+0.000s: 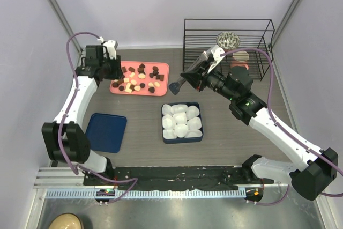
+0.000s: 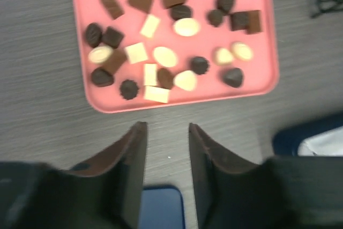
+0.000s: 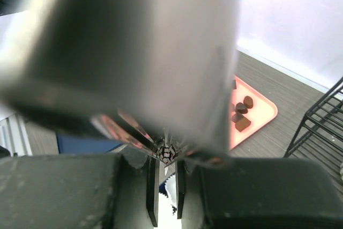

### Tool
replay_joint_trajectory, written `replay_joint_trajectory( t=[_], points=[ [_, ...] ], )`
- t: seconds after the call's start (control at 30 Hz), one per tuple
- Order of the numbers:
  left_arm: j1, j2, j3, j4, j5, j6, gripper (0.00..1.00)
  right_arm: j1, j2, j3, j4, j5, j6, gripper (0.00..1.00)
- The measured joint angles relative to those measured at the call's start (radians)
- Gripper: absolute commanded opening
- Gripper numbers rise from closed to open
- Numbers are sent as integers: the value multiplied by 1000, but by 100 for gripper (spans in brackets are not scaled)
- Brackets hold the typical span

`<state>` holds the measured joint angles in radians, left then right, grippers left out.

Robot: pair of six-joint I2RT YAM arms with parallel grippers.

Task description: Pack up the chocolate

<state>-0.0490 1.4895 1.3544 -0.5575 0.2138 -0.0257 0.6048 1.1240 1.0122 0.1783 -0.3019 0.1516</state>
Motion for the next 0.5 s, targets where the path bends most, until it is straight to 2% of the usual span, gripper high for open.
replay_joint_trajectory(
  t=[0.03,0.2,0.5],
  points=[
    [6,18,-1,8,-30,3,29,0,0,0,-2,6,-5,1],
    [43,121,-14,62,-113,24,27,0,0,-1,-23,33,-31,1],
    [238,388,10,93,-128,38,25,0,-1,-40,-38,58,-48,1]
  ],
)
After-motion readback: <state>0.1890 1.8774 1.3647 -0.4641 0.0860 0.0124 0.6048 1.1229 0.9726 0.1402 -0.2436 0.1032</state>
